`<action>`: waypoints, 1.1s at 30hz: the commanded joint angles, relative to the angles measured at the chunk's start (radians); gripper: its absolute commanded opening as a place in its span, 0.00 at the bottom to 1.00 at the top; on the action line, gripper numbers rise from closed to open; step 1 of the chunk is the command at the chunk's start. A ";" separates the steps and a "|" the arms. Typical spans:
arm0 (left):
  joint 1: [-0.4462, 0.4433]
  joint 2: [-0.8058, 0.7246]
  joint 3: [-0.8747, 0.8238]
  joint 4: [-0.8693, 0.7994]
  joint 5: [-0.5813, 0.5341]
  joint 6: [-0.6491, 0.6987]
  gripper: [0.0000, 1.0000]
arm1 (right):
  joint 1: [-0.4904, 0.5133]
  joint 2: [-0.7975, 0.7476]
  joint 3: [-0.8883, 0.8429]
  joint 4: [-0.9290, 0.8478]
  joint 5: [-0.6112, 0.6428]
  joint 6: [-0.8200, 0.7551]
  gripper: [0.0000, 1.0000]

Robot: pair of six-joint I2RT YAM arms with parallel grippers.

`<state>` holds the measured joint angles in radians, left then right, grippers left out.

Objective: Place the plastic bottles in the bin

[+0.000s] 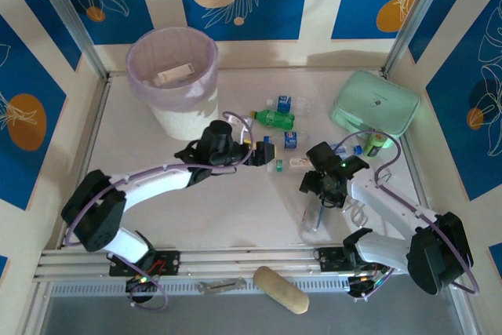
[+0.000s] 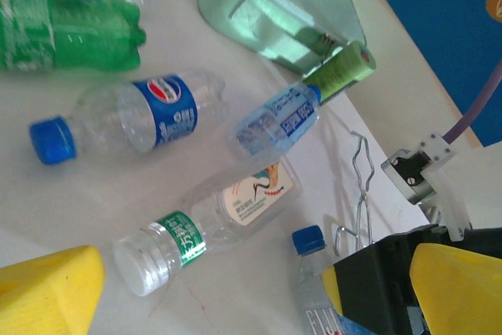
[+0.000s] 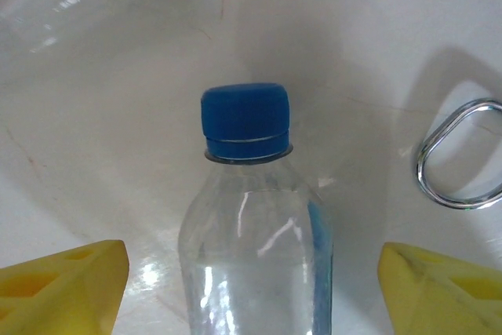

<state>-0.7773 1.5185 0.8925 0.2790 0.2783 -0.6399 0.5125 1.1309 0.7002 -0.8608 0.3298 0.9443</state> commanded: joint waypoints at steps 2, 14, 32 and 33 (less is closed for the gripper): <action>-0.022 0.054 0.002 0.116 0.046 -0.077 1.00 | 0.025 0.042 -0.034 0.053 -0.008 0.043 0.83; -0.025 -0.005 -0.001 -0.015 -0.054 -0.008 1.00 | 0.064 0.150 -0.076 0.147 -0.019 0.070 0.68; -0.026 -0.042 -0.018 -0.004 -0.044 0.006 1.00 | 0.048 -0.039 0.048 0.184 -0.011 0.001 0.49; -0.028 -0.039 -0.017 0.005 -0.029 0.005 0.99 | 0.041 -0.059 0.055 0.211 -0.016 -0.004 0.49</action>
<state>-0.7944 1.4986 0.8833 0.2481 0.2020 -0.6506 0.5663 1.1240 0.7132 -0.6964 0.3149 0.9680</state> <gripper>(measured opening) 0.995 0.528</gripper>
